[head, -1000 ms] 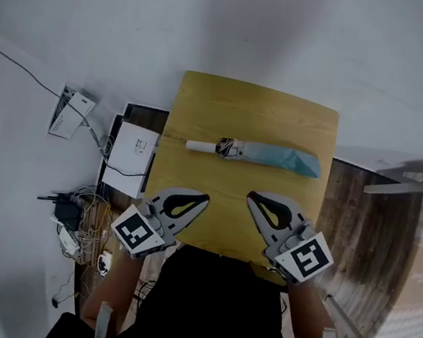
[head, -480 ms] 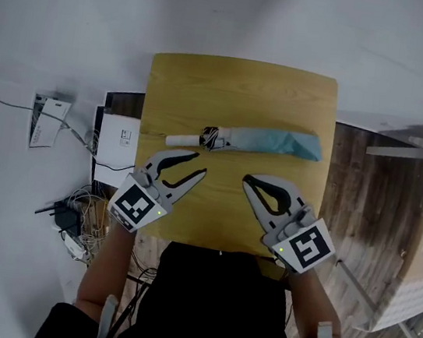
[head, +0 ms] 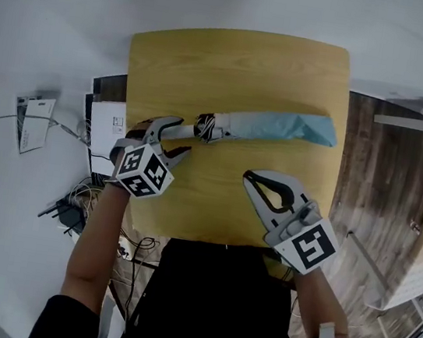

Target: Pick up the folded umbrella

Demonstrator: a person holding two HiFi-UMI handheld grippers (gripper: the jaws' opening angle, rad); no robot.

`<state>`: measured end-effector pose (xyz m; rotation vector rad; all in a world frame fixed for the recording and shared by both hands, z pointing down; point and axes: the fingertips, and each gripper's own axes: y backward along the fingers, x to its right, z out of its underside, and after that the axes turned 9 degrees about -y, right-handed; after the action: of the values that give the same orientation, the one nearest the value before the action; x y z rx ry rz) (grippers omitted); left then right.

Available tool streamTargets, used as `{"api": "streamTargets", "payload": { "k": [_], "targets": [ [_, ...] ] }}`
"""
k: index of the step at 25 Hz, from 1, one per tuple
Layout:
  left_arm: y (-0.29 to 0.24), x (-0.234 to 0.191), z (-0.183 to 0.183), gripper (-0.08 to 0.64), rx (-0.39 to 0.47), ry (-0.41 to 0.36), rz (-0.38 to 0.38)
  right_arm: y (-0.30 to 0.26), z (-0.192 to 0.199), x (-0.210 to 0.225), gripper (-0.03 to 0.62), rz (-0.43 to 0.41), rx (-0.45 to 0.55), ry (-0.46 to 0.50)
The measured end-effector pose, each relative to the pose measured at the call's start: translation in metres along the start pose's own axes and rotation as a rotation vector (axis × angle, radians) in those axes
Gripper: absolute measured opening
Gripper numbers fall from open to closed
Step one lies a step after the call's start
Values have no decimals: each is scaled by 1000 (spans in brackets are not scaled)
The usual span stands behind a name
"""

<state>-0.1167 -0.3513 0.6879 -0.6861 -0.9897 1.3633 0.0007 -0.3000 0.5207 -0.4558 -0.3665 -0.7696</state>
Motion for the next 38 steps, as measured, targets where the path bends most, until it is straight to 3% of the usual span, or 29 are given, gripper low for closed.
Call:
{"api": "streamTargets", "payload": {
  "k": [5,9,14,21,38],
  "targets": [
    [-15,1,12,275,-32,-19,58,-8,8,5,21,-11,-22,-20],
    [-19,0,16,163,-48,-28,61,-11,7,10,20,-5,-21,-27],
    [-19,-1,14,156,-41,-17,75,-15,7,13,20,-5,-33,-23],
    [-11,-1,2,153,52,-1,42,-19,5,12,20,-3,-36,2],
    [41,-5,-66,152,286,31,-49,-11,-12,-8,20,-10,-20,69]
  ]
}}
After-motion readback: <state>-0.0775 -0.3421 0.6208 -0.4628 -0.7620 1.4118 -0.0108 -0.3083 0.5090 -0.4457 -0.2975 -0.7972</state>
